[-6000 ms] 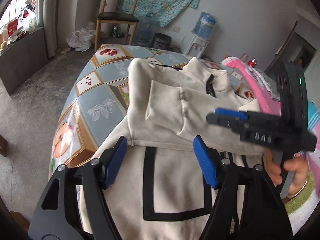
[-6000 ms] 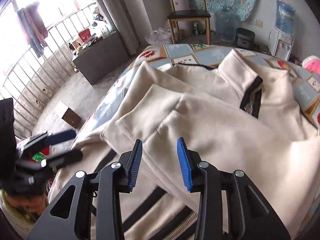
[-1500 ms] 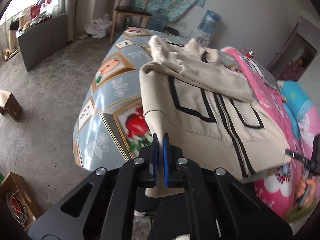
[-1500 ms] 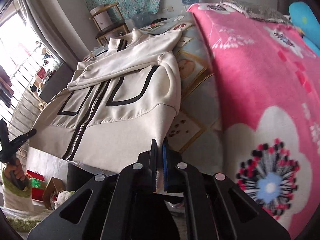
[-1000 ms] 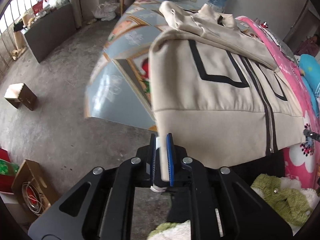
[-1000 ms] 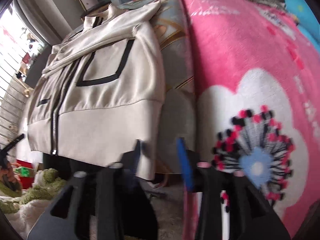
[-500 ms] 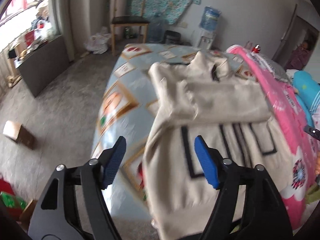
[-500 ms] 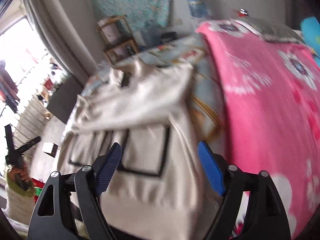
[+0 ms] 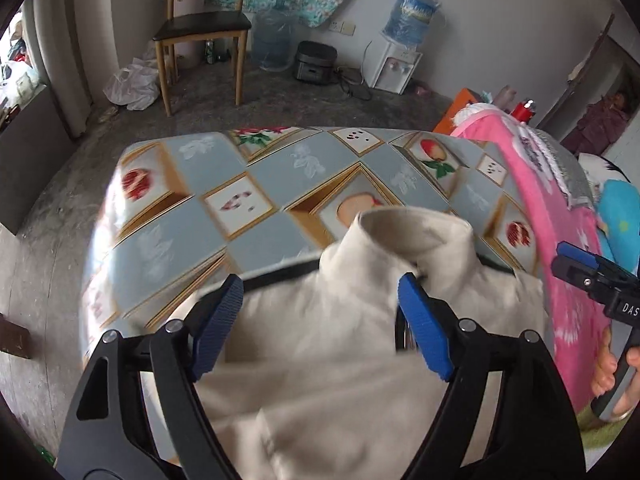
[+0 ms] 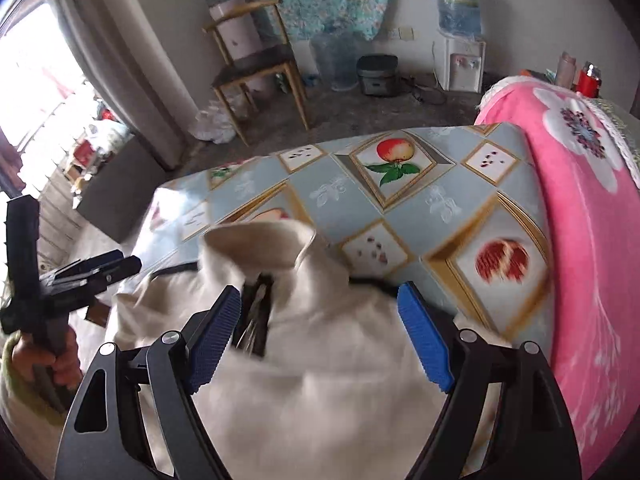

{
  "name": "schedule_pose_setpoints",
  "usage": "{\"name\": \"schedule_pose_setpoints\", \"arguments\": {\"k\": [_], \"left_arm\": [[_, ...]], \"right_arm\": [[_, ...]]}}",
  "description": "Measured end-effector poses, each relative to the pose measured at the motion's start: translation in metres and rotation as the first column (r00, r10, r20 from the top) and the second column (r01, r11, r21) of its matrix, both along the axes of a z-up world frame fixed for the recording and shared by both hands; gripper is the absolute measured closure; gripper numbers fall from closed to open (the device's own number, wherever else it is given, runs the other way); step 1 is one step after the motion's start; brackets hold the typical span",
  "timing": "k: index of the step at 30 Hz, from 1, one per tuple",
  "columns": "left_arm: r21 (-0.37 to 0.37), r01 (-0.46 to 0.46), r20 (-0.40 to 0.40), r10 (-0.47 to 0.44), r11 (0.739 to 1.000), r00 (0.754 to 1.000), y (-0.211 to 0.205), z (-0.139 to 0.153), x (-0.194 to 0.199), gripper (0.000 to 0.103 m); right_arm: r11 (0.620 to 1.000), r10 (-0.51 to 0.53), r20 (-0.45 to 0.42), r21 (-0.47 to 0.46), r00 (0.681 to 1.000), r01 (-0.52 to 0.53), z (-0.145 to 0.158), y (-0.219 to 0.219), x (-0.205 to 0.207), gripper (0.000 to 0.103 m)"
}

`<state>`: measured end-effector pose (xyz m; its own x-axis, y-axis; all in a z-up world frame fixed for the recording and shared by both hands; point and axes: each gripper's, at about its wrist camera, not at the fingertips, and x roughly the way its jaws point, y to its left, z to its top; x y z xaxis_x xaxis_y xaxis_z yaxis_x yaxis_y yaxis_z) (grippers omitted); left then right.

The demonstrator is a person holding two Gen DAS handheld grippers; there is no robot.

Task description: Fold large clothes

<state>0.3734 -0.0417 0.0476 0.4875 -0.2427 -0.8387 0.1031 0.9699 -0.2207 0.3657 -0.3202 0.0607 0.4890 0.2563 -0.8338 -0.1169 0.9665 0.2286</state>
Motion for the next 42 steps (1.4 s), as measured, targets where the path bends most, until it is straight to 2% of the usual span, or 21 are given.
{"name": "schedule_pose_setpoints", "arguments": {"k": [3, 5, 9, 11, 12, 13, 15, 17, 18, 19, 21, 24, 26, 28, 31, 34, 37, 38, 40, 42], "left_arm": [[0.044, -0.004, -0.041, 0.006, 0.999, 0.999, -0.028, -0.024, 0.039, 0.027], [0.077, 0.011, -0.056, -0.007, 0.997, 0.998, -0.042, -0.036, 0.055, 0.027], [0.193, 0.051, -0.088, -0.034, 0.98, 0.996, -0.064, -0.058, 0.068, 0.027], [0.216, 0.07, -0.103, -0.048, 0.974, 0.993, -0.065, -0.065, 0.067, 0.028], [0.222, 0.08, -0.103, -0.059, 0.972, 0.993, -0.065, -0.067, 0.064, 0.035], [0.225, 0.095, -0.109, -0.072, 0.97, 0.991, -0.065, -0.067, 0.061, 0.039], [0.224, 0.137, -0.112, -0.114, 0.965, 0.987, -0.067, -0.063, 0.052, 0.054], [0.23, 0.179, -0.093, -0.162, 0.957, 0.982, -0.068, -0.056, 0.042, 0.064], [0.227, 0.21, -0.076, -0.197, 0.951, 0.977, -0.069, -0.051, 0.034, 0.071], [0.225, 0.233, -0.063, -0.224, 0.946, 0.972, -0.07, -0.046, 0.027, 0.073], [0.228, 0.278, -0.029, -0.279, 0.933, 0.96, -0.072, -0.037, 0.009, 0.08], [0.242, 0.335, 0.021, -0.351, 0.91, 0.936, -0.073, -0.026, -0.018, 0.084], [0.259, 0.366, 0.042, -0.389, 0.894, 0.92, -0.073, -0.025, -0.035, 0.085], [0.292, 0.391, 0.048, -0.422, 0.873, 0.905, -0.072, -0.029, -0.05, 0.086], [0.317, 0.411, 0.017, -0.439, 0.854, 0.898, -0.069, -0.042, -0.066, 0.087], [0.303, 0.418, -0.017, -0.433, 0.857, 0.901, -0.063, -0.056, -0.073, 0.086], [0.248, 0.416, -0.033, -0.422, 0.875, 0.906, -0.054, -0.058, -0.077, 0.084], [0.218, 0.414, -0.023, -0.42, 0.884, 0.907, -0.05, -0.053, -0.08, 0.082], [0.097, 0.43, 0.026, -0.434, 0.898, 0.9, -0.038, -0.033, -0.089, 0.078], [-0.012, 0.452, 0.104, -0.448, 0.892, 0.888, -0.029, -0.013, -0.096, 0.074]], "right_arm": [[1.0, -0.002, -0.073, -0.018, 0.997, 0.001, -0.028, 0.013, 0.047, 0.024], [0.999, 0.0, -0.1, -0.042, 0.995, -0.004, -0.043, 0.022, 0.065, 0.024], [0.994, 0.005, -0.165, -0.102, 0.986, -0.022, -0.073, 0.033, 0.09, 0.024], [0.991, 0.0, -0.204, -0.131, 0.979, -0.027, -0.086, 0.033, 0.093, 0.024], [0.99, 0.004, -0.22, -0.139, 0.975, -0.035, -0.09, 0.032, 0.091, 0.024], [0.99, 0.015, -0.227, -0.135, 0.974, -0.047, -0.092, 0.032, 0.088, 0.029], [0.988, 0.059, -0.236, -0.128, 0.97, -0.092, -0.089, 0.032, 0.077, 0.036], [0.983, 0.099, -0.226, -0.128, 0.969, -0.13, -0.083, 0.033, 0.063, 0.048], [0.98, 0.121, -0.214, -0.131, 0.969, -0.151, -0.076, 0.034, 0.054, 0.058], [0.977, 0.137, -0.203, -0.135, 0.97, -0.166, -0.071, 0.033, 0.049, 0.071], [0.969, 0.182, -0.162, -0.14, 0.97, -0.205, -0.057, 0.036, 0.03, 0.084], [0.952, 0.244, -0.1, -0.162, 0.965, -0.258, -0.042, 0.04, 0.003, 0.089], [0.932, 0.288, -0.073, -0.209, 0.955, -0.297, -0.04, 0.046, -0.018, 0.09], [0.91, 0.325, -0.07, -0.247, 0.943, -0.332, -0.043, 0.053, -0.035, 0.092], [0.875, 0.358, -0.095, -0.314, 0.929, -0.369, -0.057, 0.061, -0.057, 0.093], [0.839, 0.373, -0.126, -0.376, 0.919, -0.392, -0.077, 0.068, -0.07, 0.093], [0.822, 0.376, -0.127, -0.41, 0.918, -0.394, -0.086, 0.072, -0.075, 0.093], [0.823, 0.374, -0.127, -0.411, 0.919, -0.392, -0.087, 0.072, -0.074, 0.093], [0.831, 0.364, -0.131, -0.401, 0.922, -0.385, -0.087, 0.07, -0.073, 0.093], [0.834, 0.364, -0.135, -0.394, 0.921, -0.387, -0.088, 0.069, -0.073, 0.093]]}}
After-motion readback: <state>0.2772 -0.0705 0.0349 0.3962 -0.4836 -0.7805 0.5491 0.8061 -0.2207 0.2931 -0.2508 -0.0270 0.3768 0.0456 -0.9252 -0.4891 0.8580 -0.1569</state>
